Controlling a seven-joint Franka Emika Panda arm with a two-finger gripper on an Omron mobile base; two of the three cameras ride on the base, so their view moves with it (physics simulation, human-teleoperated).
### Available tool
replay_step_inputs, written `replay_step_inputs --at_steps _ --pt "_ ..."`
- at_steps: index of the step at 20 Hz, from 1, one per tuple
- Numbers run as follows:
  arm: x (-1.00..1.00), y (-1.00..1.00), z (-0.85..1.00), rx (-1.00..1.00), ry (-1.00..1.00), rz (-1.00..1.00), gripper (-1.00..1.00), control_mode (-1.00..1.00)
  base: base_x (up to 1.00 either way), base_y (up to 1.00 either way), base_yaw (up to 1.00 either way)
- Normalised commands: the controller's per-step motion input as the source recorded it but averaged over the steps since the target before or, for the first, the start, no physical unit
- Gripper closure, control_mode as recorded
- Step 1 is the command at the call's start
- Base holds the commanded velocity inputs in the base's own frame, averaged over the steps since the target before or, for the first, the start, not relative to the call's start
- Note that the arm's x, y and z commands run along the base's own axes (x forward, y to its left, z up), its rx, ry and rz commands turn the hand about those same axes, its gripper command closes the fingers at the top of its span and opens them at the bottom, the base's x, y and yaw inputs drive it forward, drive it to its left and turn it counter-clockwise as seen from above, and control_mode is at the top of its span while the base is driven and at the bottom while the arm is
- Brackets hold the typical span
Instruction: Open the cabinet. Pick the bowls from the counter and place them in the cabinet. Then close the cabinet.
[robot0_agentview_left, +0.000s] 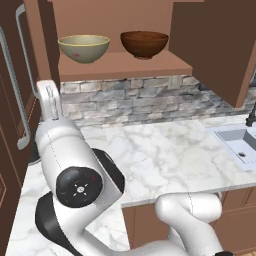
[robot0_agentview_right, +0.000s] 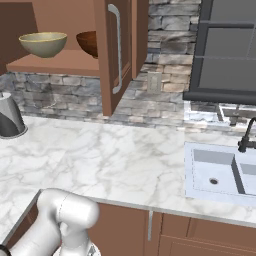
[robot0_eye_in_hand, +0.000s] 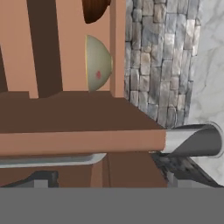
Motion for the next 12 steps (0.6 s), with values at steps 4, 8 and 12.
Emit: replay_step_inputs --at_steps 4,8,12 --pt "0.12 0.01 0.00 0.00 0.00 0.00 -1.00 -1.00 0.00 0.00 0.00" --pt "0.21 0.20 0.00 0.00 0.00 0.00 -1.00 -1.00 0.00 0.00 0.00" --pt "0.27 0.16 0.00 0.00 0.00 0.00 -1.00 -1.00 0.00 0.00 0.00"
